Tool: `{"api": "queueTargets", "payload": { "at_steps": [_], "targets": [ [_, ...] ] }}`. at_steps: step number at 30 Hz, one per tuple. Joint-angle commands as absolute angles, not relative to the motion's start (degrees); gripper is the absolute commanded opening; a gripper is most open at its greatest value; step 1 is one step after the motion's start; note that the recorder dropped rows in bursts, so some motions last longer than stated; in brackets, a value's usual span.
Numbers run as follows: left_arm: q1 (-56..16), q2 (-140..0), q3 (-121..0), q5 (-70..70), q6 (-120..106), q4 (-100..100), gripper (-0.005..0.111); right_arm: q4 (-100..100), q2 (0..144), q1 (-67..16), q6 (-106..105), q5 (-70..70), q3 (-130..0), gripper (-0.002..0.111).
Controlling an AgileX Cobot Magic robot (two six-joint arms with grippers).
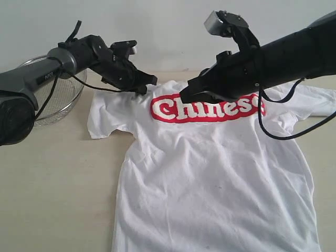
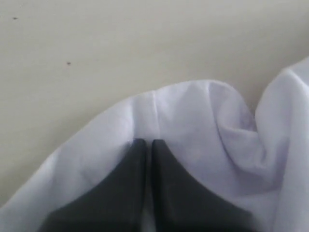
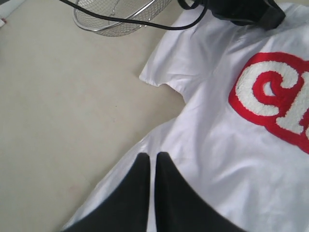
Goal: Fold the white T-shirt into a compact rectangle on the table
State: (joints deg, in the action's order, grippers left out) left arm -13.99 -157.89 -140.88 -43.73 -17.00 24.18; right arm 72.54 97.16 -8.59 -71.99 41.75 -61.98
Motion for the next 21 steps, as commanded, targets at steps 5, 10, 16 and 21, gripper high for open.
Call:
{"api": "queueTargets", "payload": {
  "at_steps": [5, 10, 16, 21],
  "targets": [
    [-13.8, -158.72, -140.82, -41.84, -8.4, 18.12, 0.004, 71.67, 96.57, -8.54, -72.07, 41.84, -61.82, 0.0],
    [-13.69, -158.62, -141.35, -41.05, -5.14, 18.12, 0.004, 71.67, 96.57, -8.54, -72.07, 41.84, -61.82, 0.0],
    [-13.58, -156.96, -141.35, -41.41, -8.99, 26.82, 0.004, 71.51, 96.57, -8.54, -72.07, 41.82, -61.82, 0.0],
    [-13.21, -155.08, -141.35, -43.88, -14.61, 30.94, 0.004, 71.38, 96.57, -8.54, -72.07, 41.68, -61.82, 0.0]
  ]
}}
